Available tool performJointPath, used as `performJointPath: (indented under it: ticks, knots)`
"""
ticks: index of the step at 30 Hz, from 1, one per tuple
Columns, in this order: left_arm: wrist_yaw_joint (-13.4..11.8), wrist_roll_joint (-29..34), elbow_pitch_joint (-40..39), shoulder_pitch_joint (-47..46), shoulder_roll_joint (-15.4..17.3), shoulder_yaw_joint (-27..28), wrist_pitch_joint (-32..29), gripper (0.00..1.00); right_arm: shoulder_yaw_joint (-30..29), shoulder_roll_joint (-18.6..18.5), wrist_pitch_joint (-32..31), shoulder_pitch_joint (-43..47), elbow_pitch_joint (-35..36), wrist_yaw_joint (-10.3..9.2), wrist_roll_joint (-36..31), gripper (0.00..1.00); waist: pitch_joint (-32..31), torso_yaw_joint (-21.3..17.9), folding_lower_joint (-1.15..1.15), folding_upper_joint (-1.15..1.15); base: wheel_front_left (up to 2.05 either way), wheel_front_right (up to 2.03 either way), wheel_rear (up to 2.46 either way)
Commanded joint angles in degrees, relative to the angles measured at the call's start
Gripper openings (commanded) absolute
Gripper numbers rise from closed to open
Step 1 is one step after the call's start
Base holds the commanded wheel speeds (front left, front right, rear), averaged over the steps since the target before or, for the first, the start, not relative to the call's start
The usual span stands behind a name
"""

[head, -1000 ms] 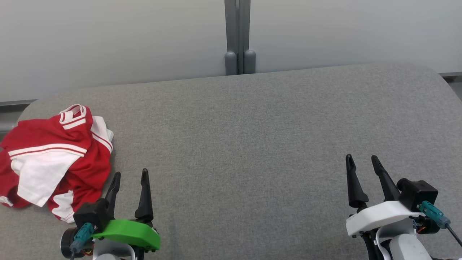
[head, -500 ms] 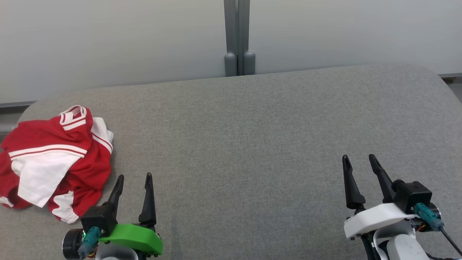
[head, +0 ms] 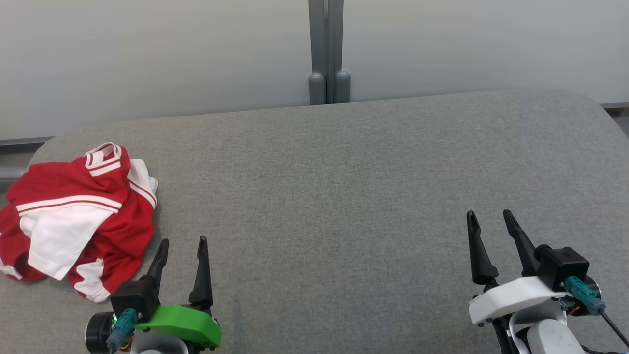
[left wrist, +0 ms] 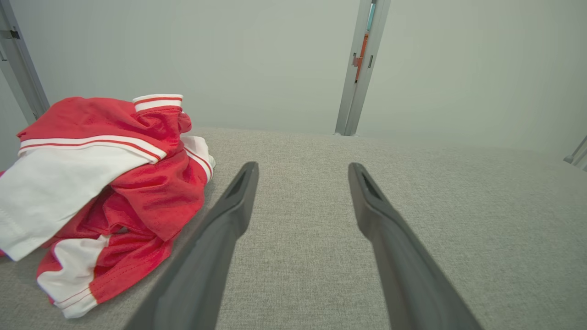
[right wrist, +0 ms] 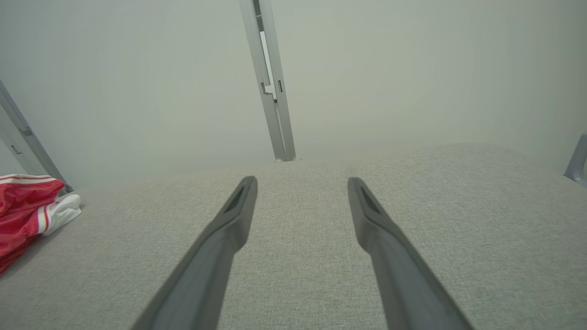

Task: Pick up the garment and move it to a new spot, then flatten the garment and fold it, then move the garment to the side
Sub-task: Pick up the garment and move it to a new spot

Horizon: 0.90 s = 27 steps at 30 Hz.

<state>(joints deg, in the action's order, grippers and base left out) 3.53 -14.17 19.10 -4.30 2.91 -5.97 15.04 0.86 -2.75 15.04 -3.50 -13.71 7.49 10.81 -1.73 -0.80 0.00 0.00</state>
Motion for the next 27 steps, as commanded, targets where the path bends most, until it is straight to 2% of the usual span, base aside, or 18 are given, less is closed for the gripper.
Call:
performJointPath:
  ticks: [1,6,20,27]
  knots:
    - [-0.08,-0.16,0.22,-0.51,0.02,-0.13,0.22,1.00,-0.29,-0.25,0.22,0.86,0.13,0.00,-0.05,1.00,-0.09,0.43,0.00,0.00,0.00,0.00,0.00]
    - [-0.30,-0.15,0.00,-0.98,0.06,-0.47,0.22,1.00,-0.82,-0.22,0.21,1.15,0.47,0.00,-0.40,1.00,0.02,3.93,0.00,0.00,0.00,0.00,0.00]
    - [-0.87,0.48,-1.23,0.52,0.45,1.75,0.14,1.00,-1.23,-0.21,0.20,1.97,1.04,0.00,0.48,1.00,-0.05,20.08,0.00,0.00,0.00,0.00,0.00]
    - [-0.79,1.04,-1.44,1.02,0.54,2.25,0.15,1.00,-0.30,-0.22,0.20,2.02,0.49,0.00,0.74,1.00,-0.19,26.54,0.00,0.00,0.00,0.00,0.00]
